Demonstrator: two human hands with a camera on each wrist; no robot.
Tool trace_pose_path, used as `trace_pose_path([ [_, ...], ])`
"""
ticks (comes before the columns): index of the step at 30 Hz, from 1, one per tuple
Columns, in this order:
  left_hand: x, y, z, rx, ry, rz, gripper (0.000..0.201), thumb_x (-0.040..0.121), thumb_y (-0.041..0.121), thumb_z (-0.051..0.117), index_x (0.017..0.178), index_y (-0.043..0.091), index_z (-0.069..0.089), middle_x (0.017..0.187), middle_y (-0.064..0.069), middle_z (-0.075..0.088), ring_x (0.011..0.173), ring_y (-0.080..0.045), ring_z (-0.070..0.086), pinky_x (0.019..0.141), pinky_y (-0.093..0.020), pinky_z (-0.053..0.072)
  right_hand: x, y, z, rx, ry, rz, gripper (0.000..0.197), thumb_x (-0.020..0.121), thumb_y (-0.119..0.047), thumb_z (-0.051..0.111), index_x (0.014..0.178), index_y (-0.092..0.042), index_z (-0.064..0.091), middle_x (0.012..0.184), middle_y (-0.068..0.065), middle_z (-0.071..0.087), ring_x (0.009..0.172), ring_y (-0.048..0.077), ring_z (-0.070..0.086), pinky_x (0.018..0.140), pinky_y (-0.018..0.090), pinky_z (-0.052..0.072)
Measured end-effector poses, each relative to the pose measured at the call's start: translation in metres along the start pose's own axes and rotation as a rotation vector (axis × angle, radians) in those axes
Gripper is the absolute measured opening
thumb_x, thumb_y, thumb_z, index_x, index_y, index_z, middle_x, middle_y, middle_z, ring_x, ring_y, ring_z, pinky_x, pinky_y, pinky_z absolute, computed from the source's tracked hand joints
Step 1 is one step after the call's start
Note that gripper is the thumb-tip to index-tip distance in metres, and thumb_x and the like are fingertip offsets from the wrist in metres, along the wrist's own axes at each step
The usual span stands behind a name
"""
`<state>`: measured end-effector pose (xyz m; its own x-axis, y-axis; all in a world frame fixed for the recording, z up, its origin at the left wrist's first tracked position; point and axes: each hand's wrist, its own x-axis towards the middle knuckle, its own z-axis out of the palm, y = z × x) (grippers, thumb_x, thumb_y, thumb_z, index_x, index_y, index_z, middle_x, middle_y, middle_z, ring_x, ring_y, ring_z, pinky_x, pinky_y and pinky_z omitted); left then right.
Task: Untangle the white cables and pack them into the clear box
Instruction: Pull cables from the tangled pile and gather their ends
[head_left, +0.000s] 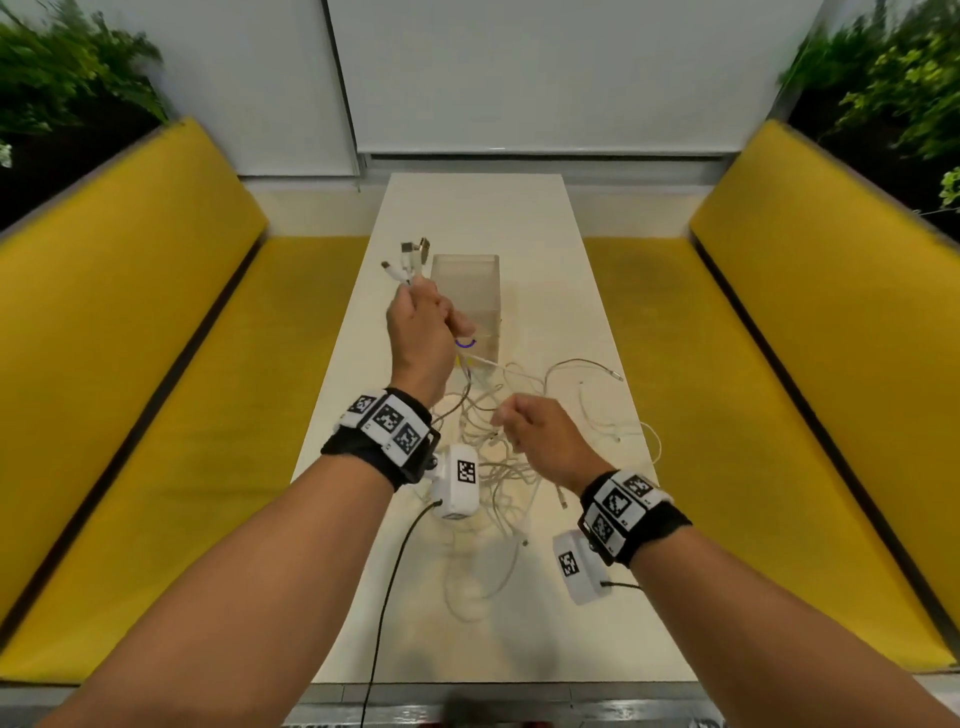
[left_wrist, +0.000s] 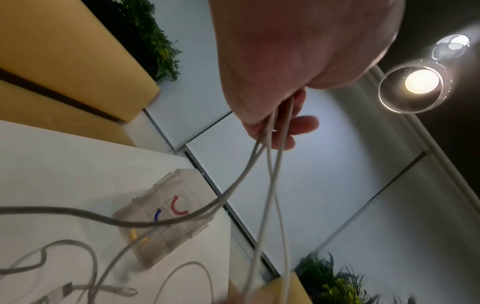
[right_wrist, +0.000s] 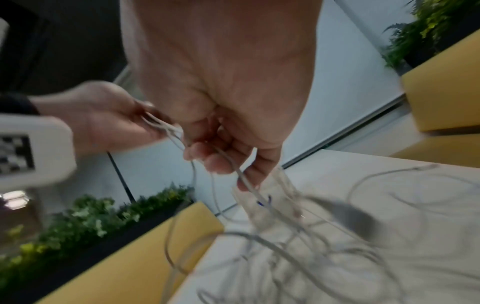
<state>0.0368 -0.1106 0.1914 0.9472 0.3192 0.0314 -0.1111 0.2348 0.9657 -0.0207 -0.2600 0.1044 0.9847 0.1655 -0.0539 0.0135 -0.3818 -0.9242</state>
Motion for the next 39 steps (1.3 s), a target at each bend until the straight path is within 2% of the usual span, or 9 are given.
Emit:
trace_pose_path([
  [5, 0.011, 0.02, -0.008, -0.116, 0.057, 0.05, 0.038, 0.11, 0.029, 0.03, 0.074, 0.02, 0.036, 0.057, 0.007, 0.03, 0.047, -0.01, 0.023, 0.042, -0.024, 0.021, -0.02, 0.059, 0.001, -0.244, -0.163, 0.113, 0.023, 0.094, -0.011, 0.051, 0.076, -0.015, 0.064, 0.07, -0.008, 0.062, 0.07, 0.012, 0.057, 0.078, 0.042, 0.051],
  [10, 0.009, 0.036, -0.011, -0.212, 0.088, 0.119, 0.037, 0.111, 0.03, 0.03, 0.076, 0.02, 0.038, 0.057, 0.009, 0.032, 0.048, -0.008, 0.024, 0.042, -0.023, 0.022, -0.013, 0.066, 0.003, -0.315, -0.21, 0.177, 0.028, 0.096, -0.012, 0.049, 0.078, -0.028, 0.063, 0.085, -0.012, 0.064, 0.091, 0.016, 0.061, 0.085, 0.031, 0.048],
  [16, 0.01, 0.064, -0.011, -0.264, 0.072, 0.235, 0.034, 0.11, 0.029, 0.032, 0.079, 0.019, 0.039, 0.06, 0.006, 0.031, 0.05, -0.01, 0.023, 0.044, -0.027, 0.021, 0.0, 0.087, 0.005, -0.341, -0.187, 0.186, 0.025, 0.078, -0.056, 0.046, 0.063, -0.05, 0.066, 0.105, -0.004, 0.063, 0.108, 0.022, 0.06, 0.102, 0.055, 0.043],
  [19, 0.013, 0.067, -0.01, -0.16, 0.029, 0.281, 0.033, 0.11, 0.029, 0.033, 0.079, 0.019, 0.04, 0.061, 0.005, 0.032, 0.051, -0.01, 0.022, 0.044, -0.028, 0.02, -0.007, 0.046, -0.006, -0.272, -0.107, 0.127, 0.024, 0.091, -0.045, 0.055, 0.074, -0.044, 0.072, 0.111, 0.0, 0.065, 0.111, 0.021, 0.06, 0.102, 0.048, 0.045],
  [22, 0.014, 0.05, -0.012, 0.025, -0.026, 0.267, 0.033, 0.107, 0.036, 0.041, 0.077, 0.022, 0.042, 0.063, 0.006, 0.034, 0.052, -0.009, 0.026, 0.045, -0.028, 0.022, -0.003, 0.01, -0.02, -0.105, -0.081, 0.025, 0.024, 0.102, -0.021, 0.055, 0.093, -0.015, 0.076, 0.106, 0.006, 0.069, 0.106, 0.022, 0.064, 0.097, 0.035, 0.048],
  [27, 0.002, 0.01, -0.015, 0.332, -0.252, 0.215, 0.032, 0.097, 0.038, 0.066, 0.079, 0.016, 0.052, 0.064, 0.007, 0.043, 0.054, -0.006, 0.036, 0.054, -0.024, 0.036, 0.007, -0.034, -0.037, 0.016, -0.04, -0.112, 0.026, 0.104, -0.015, 0.05, 0.097, -0.005, 0.073, 0.08, 0.012, 0.065, 0.077, 0.016, 0.059, 0.072, 0.018, 0.047],
  [31, -0.008, -0.002, -0.011, 0.483, -0.508, 0.188, 0.025, 0.095, 0.028, 0.071, 0.078, 0.011, 0.065, 0.068, 0.001, 0.064, 0.061, -0.008, 0.056, 0.062, -0.024, 0.046, 0.01, -0.066, -0.042, 0.074, -0.054, -0.171, 0.026, 0.103, -0.012, 0.052, 0.082, -0.013, 0.069, 0.08, 0.02, 0.062, 0.071, 0.022, 0.054, 0.065, 0.028, 0.044],
  [35, -0.003, 0.008, -0.012, 0.545, -0.572, 0.196, 0.041, 0.092, 0.045, 0.068, 0.07, 0.011, 0.069, 0.07, -0.021, 0.067, 0.064, -0.019, 0.056, 0.065, -0.033, 0.043, 0.013, -0.075, -0.045, 0.089, 0.007, -0.212, 0.025, 0.101, -0.013, 0.054, 0.082, -0.015, 0.07, 0.074, 0.016, 0.059, 0.07, 0.023, 0.054, 0.063, 0.037, 0.046],
  [39, 0.001, 0.023, -0.011, 0.652, -0.661, 0.225, 0.034, 0.095, 0.033, 0.069, 0.077, 0.004, 0.071, 0.066, -0.01, 0.063, 0.062, -0.011, 0.051, 0.061, -0.028, 0.04, 0.016, -0.069, -0.043, 0.106, 0.083, -0.201, 0.025, 0.1, -0.014, 0.055, 0.081, -0.018, 0.07, 0.068, 0.002, 0.062, 0.067, 0.018, 0.056, 0.063, 0.038, 0.048],
])
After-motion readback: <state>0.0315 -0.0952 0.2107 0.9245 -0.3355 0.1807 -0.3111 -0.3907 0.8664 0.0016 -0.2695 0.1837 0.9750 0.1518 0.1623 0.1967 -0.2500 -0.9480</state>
